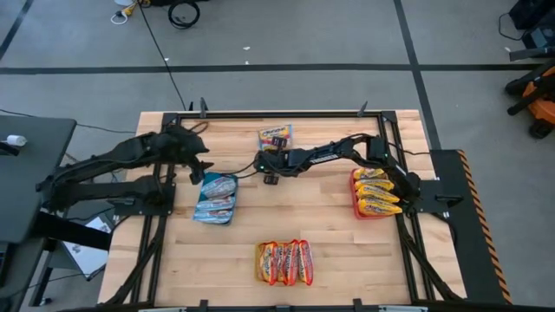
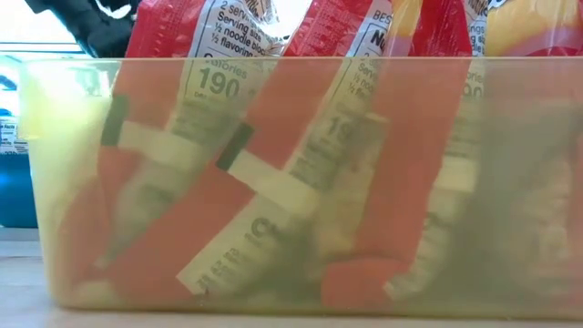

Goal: Sort Maruchan noodles
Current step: Put the blue noodle pack into the blue bin

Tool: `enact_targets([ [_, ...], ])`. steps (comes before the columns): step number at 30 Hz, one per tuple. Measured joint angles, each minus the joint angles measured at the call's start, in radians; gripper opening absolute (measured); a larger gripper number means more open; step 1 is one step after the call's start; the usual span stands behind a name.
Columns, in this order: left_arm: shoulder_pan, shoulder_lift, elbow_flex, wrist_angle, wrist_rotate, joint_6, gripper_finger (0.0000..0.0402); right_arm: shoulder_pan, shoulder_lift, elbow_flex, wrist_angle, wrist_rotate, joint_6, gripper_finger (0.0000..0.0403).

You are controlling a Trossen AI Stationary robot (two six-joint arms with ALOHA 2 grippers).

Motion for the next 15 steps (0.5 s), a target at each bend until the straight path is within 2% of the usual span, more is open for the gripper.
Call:
enact_targets([
  [4,-0.039,-0.086,0.0,0.052,0.036,-0.018,0.026,0.056,-0.059,-0.002,-0.053,-0.037,0.009,0.0006],
  [9,-0.151,-0.158,0.0,0.118,0.043,-0.003,0.026,0.178,-0.201,-0.002,-0.078,-0.12,0.025,0.0004],
  [15,-0.289,-0.157,-0.001,0.302,0.046,0.011,0.0262,0.288,-0.374,-0.001,-0.06,-0.101,-0.063,0.0004],
])
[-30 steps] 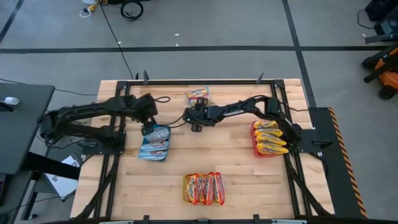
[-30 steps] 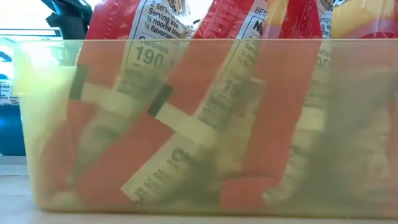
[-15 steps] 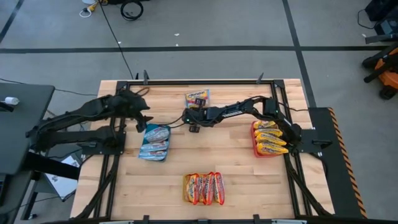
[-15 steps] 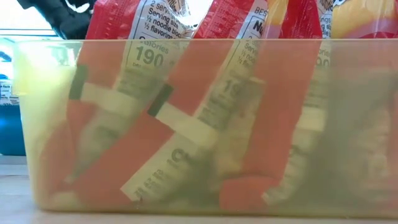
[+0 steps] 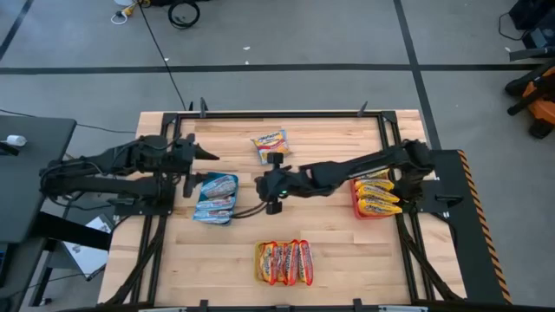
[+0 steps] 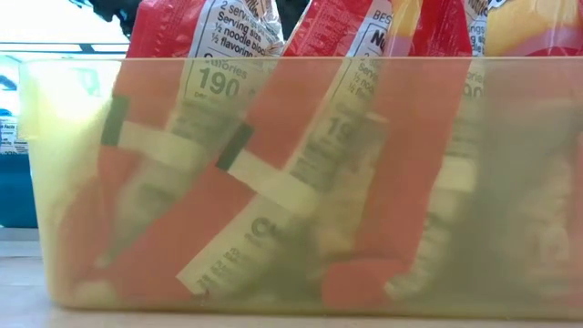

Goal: Sort Maruchan noodles
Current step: Put the blue noodle pack into the blue bin

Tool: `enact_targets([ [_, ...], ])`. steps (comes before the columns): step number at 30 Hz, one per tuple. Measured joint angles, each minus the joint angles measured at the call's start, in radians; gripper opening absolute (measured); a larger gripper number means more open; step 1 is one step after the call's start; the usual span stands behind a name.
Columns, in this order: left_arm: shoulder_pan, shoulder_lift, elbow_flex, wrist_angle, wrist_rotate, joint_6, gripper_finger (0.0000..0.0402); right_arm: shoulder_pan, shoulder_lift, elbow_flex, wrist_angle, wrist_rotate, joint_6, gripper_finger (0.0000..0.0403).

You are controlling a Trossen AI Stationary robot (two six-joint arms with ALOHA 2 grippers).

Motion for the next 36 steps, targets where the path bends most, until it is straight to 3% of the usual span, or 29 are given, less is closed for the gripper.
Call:
enact_targets([
  [4,-0.06,0.063,0.0,0.054,-0.001,0.011,0.0272,0.034,-0.094,0.0,0.01,-0.04,-0.045,0.0004],
  [10,-0.108,0.187,0.0,0.181,0.001,0.092,0.0295,0.083,-0.19,0.001,0.03,-0.197,-0.015,0.0004],
  [13,-0.124,0.243,-0.001,0.254,0.053,0.149,0.0299,0.118,-0.213,0.002,0.041,-0.225,-0.001,0.0004],
  [17,-0.141,0.299,0.0,0.322,0.07,0.166,0.0299,0.156,-0.217,0.002,0.017,-0.091,-0.012,0.0004],
  [22,-0.141,0.304,0.0,0.27,-0.111,0.169,0.0299,0.124,-0.133,0.003,0.005,0.094,-0.009,0.002],
  [28,-0.144,0.231,0.0,0.178,-0.14,0.151,0.0299,0.037,0.075,0.002,0.106,0.11,-0.008,0.0083],
  [34,-0.146,0.171,0.0,0.035,-0.141,0.126,0.0299,-0.061,0.242,0.044,0.064,0.312,-0.003,0.0164],
  [36,-0.146,0.165,0.0,-0.013,-0.142,0.111,0.0299,-0.095,0.274,0.049,0.052,0.312,-0.007,0.019],
])
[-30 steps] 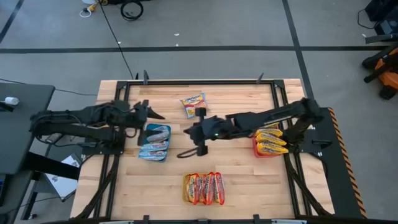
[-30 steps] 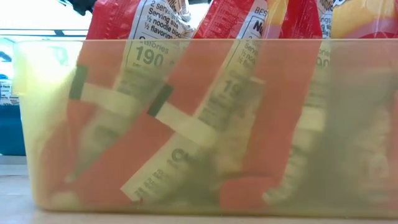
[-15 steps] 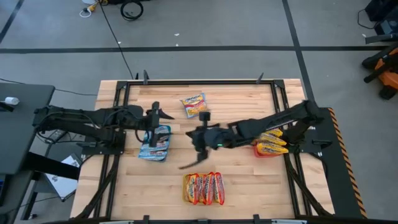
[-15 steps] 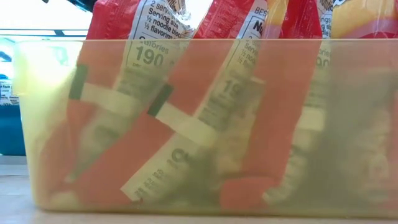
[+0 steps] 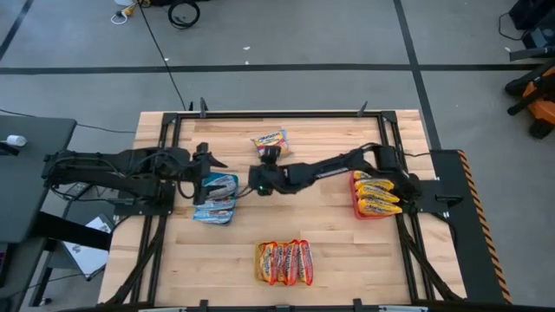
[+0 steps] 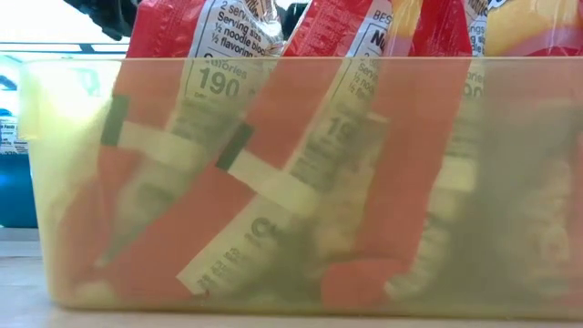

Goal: Sort Maruchan noodles
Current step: Put the blue noodle pack into the blue bin

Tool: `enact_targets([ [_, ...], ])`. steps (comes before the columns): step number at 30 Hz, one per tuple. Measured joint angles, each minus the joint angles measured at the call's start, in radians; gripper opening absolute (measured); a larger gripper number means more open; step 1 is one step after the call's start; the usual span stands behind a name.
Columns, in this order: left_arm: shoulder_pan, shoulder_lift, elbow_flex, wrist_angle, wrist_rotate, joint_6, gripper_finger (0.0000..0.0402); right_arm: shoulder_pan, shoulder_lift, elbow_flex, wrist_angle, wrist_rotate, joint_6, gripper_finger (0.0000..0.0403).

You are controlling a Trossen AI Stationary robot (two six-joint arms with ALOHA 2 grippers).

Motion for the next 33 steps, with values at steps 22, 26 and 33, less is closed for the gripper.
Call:
enact_targets([
  [22,0.002,0.017,-0.143,0.137,-0.003,-0.05,0.0299,-0.164,0.113,0.01,-0.072,-0.278,0.135,0.0059],
  [26,0.001,0.017,-0.143,0.14,-0.001,-0.06,0.0299,-0.151,0.083,0.006,-0.135,-0.293,0.111,0.0013],
  [33,-0.034,0.025,-0.143,0.12,-0.023,-0.119,0.0299,-0.037,-0.158,-0.002,-0.282,-0.29,0.059,0.0006],
])
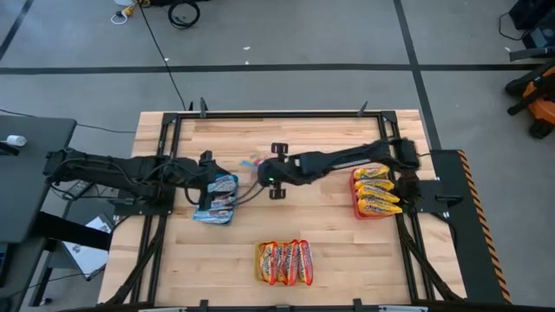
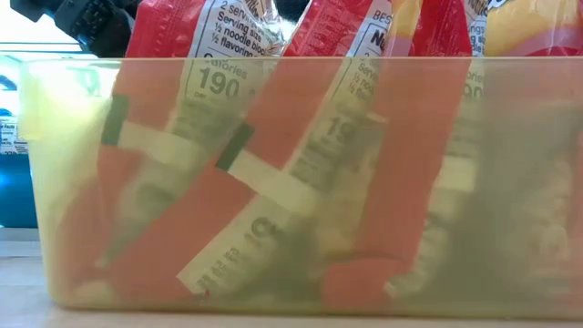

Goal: Sort Maruchan noodles
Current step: Put the blue noodle pack into the blue bin

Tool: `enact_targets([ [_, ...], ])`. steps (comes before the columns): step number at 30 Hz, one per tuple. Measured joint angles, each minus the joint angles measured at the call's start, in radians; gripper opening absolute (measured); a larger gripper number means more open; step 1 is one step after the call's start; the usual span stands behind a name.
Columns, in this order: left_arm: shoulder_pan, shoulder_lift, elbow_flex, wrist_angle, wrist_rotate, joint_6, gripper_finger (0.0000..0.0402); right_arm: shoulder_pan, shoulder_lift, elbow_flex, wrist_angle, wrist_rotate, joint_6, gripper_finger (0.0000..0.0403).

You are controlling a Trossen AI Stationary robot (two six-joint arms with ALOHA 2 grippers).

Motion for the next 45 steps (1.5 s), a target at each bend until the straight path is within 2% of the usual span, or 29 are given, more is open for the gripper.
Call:
enact_targets([
  [4,-0.042,0.013,0.0,0.048,-0.08,-0.02,0.0299,0.074,-0.154,-0.023,0.019,0.0,-0.026,0.0005],
  [7,-0.071,0.033,0.001,0.093,-0.083,-0.027,0.0299,0.127,-0.243,-0.029,0.031,0.0,-0.038,0.0005],
  [9,-0.088,0.052,0.0,0.113,-0.056,-0.038,0.0299,0.158,-0.288,-0.029,0.052,-0.003,-0.051,0.0005],
  [15,-0.11,0.163,0.0,0.374,0.042,-0.043,0.0309,0.221,-0.364,-0.029,0.138,0.002,-0.086,0.0004],
  [20,-0.112,0.291,0.001,0.565,0.092,-0.016,0.0313,0.249,-0.385,-0.029,0.155,0.097,-0.087,0.0004],
  [22,-0.112,0.344,0.0,0.639,0.045,0.006,0.0313,0.253,-0.385,-0.029,0.155,0.13,-0.087,0.0004],
  [27,-0.097,0.471,0.0,0.884,-0.182,0.126,0.0313,0.256,-0.384,-0.029,0.167,0.145,-0.065,0.0004],
  [31,-0.086,0.539,0.0,1.058,-0.241,0.216,0.0313,0.256,-0.384,-0.029,0.165,0.19,-0.06,0.0004],
  [37,-0.087,0.541,0.0,1.034,-0.391,0.326,0.0313,0.264,-0.384,-0.029,0.138,0.294,-0.087,0.0005],
  [45,-0.082,0.533,0.0,0.984,-0.405,0.348,0.0313,0.265,-0.384,-0.029,0.145,0.325,-0.132,0.0005],
])
